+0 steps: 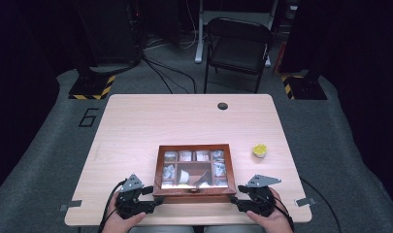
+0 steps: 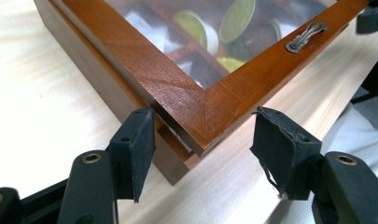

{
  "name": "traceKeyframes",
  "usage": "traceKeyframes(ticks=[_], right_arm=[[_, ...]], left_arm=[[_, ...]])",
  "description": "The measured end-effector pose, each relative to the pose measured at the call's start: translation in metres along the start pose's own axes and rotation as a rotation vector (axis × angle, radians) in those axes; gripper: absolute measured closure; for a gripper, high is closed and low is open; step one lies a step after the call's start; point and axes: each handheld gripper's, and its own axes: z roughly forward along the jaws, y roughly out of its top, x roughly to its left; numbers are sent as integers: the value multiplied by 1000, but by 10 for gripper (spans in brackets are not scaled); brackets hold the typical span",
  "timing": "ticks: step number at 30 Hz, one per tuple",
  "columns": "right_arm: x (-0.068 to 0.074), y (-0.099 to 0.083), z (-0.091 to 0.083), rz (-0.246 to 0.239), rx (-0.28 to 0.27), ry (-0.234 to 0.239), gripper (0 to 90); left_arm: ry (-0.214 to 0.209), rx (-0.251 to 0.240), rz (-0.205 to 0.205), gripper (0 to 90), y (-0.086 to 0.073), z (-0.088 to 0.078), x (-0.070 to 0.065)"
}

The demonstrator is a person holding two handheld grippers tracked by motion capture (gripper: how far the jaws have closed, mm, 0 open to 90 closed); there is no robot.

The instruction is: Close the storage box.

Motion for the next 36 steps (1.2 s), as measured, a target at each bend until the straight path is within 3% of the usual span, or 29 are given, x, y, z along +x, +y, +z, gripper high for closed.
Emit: traceKeyframes(ticks=[6,8,10,17,26,31,33,36], right_arm=[[-7,-2,-6,47,-26,1,442],[-7,-1,-6,42,-27,2,442],[-6,-1,-6,34,-28,3,441],[-8,2,-9,39,-56,-3,432],[-20,2,-15,87,-86,-23,413],[-27,1,-17,114,-105,-36,392],[-27,1,-17,111,-107,-31,383],[-19,1,-11,53,-77,12,360]], left_arm=[[4,16,-7,384,-2,2,-1],[5,25,1,381,-3,1,1],[7,10,-21,381,-3,-1,2],[-4,-21,-26,380,0,-6,6],[14,-79,-57,379,3,-16,16],[2,-101,-78,338,3,-18,22],[-7,-100,-74,328,2,-18,22],[-37,-78,-35,320,2,-15,17]])
